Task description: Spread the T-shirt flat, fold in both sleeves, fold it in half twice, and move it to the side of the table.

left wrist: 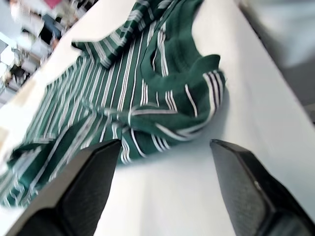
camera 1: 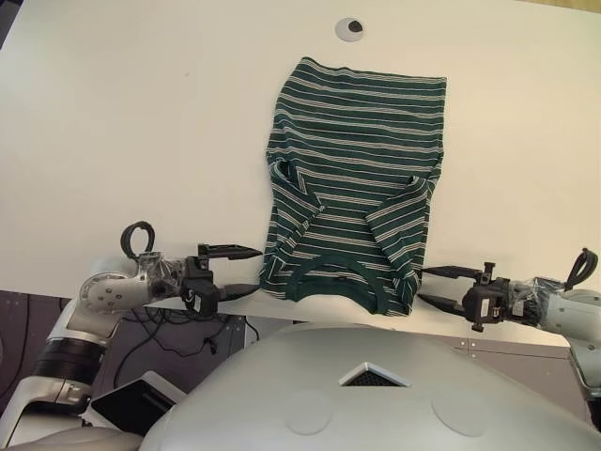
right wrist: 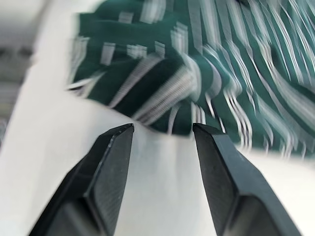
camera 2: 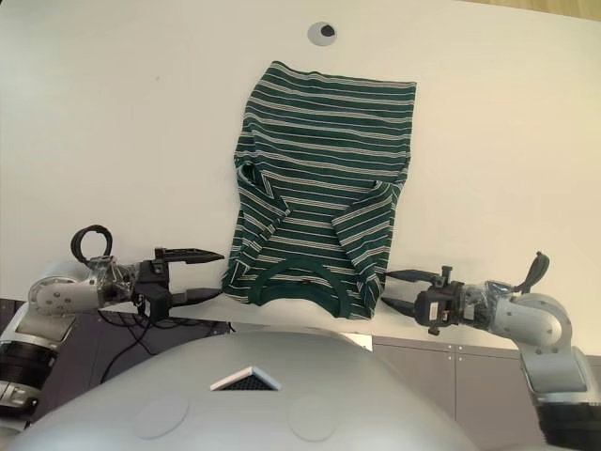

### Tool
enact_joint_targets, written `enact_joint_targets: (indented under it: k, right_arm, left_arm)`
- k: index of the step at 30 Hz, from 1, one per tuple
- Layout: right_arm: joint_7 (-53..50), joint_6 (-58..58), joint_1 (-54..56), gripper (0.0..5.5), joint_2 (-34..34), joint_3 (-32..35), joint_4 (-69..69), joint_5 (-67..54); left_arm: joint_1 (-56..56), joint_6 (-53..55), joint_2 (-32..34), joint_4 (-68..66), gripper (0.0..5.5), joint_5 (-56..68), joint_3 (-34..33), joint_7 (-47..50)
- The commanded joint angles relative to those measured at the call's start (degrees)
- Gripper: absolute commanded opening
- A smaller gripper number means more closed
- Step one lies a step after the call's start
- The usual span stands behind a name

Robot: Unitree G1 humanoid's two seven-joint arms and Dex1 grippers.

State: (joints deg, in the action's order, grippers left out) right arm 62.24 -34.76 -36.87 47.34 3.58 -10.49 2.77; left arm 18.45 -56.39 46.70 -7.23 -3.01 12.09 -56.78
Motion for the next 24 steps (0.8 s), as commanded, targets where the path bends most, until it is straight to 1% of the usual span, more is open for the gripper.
enact_joint_targets:
  k: [1, 3, 6, 7, 10, 12, 14, 15, 16, 17, 18, 19, 20, 21, 23, 24]
  right_arm:
    - [0.0, 2.9, 1.0, 1.91, 2.0, -3.9, -2.9, 2.7]
    - [-0.1, 5.7, 1.5, 1.37, 2.7, -4.6, -5.8, 1.6]
    - [0.0, 9.6, 1.4, 0.90, 3.6, -4.9, -9.4, 0.7]
    - [0.0, 10.9, 1.5, 0.58, 3.7, -5.0, -10.5, 0.6]
    - [-0.2, 14.4, 1.0, 0.07, 4.3, -5.6, -12.8, -0.5]
    - [-0.1, 17.5, 0.4, 0.00, 4.4, -5.6, -14.0, -2.4]
    - [0.7, 29.7, 0.3, 0.00, 4.5, -4.6, -16.9, -10.4]
    - [2.0, 40.3, 0.8, 0.00, 6.3, -3.5, -18.8, -18.3]
    - [3.8, 51.1, 1.2, 0.00, 9.4, -1.8, -20.5, -27.2]
    - [8.2, 59.1, -1.4, 0.00, 13.5, 1.4, -22.2, -36.0]
    - [13.1, 64.6, -3.6, 0.00, 16.8, 4.7, -22.7, -42.9]
    - [15.9, 67.9, -2.2, 0.00, 17.9, 6.4, -21.2, -47.7]
    - [15.1, 70.4, 3.0, 0.00, 16.2, 6.9, -17.8, -51.4]
    - [12.7, 72.2, 9.2, 0.00, 13.2, 6.8, -14.1, -53.9]
    - [5.3, 73.0, 22.4, 0.00, 5.0, 5.8, -5.7, -54.2]
    - [2.3, 72.7, 27.1, 0.00, 2.0, 5.3, -2.4, -53.2]
  left_arm:
    - [0.0, 5.5, -0.5, -0.2, 2.83, -6.6, 5.0, -0.1]
    - [-0.2, 7.2, 0.0, 1.5, 2.31, -6.2, 6.2, 0.3]
    - [-0.6, 10.7, 0.4, 4.7, 1.86, -5.5, 7.7, 0.5]
    - [-0.7, 12.1, 0.5, 6.0, 1.57, -5.3, 8.2, 0.5]
    - [-0.8, 17.2, 0.5, 10.7, 1.07, -4.3, 9.5, 0.3]
    - [-0.5, 21.0, 0.9, 13.5, 0.74, -2.9, 10.0, -0.1]
    - [-0.2, 27.1, 2.8, 17.0, 0.38, 1.1, 9.8, -2.2]
    - [0.6, 36.0, 4.7, 21.1, 0.18, 8.2, 8.8, -3.7]
    - [1.3, 47.7, 8.2, 26.6, 0.03, 18.6, 7.4, -5.2]
    - [1.8, 62.2, 16.3, 34.0, 0.01, 34.9, 6.5, -7.7]
    - [3.0, 71.9, 25.4, 41.3, 0.01, 49.9, 5.7, -11.4]
    - [3.8, 76.4, 29.2, 45.7, 0.01, 57.5, 5.6, -13.1]
    - [1.5, 79.3, 26.5, 45.6, 0.01, 60.9, 5.6, -11.7]
    - [-2.9, 81.0, 21.0, 41.8, 0.01, 61.7, 5.0, -10.0]
    - [-13.8, 80.1, 9.3, 28.5, 0.01, 57.4, 2.8, -5.0]
    - [-18.2, 78.9, 5.6, 23.0, 0.01, 54.7, 2.0, -2.7]
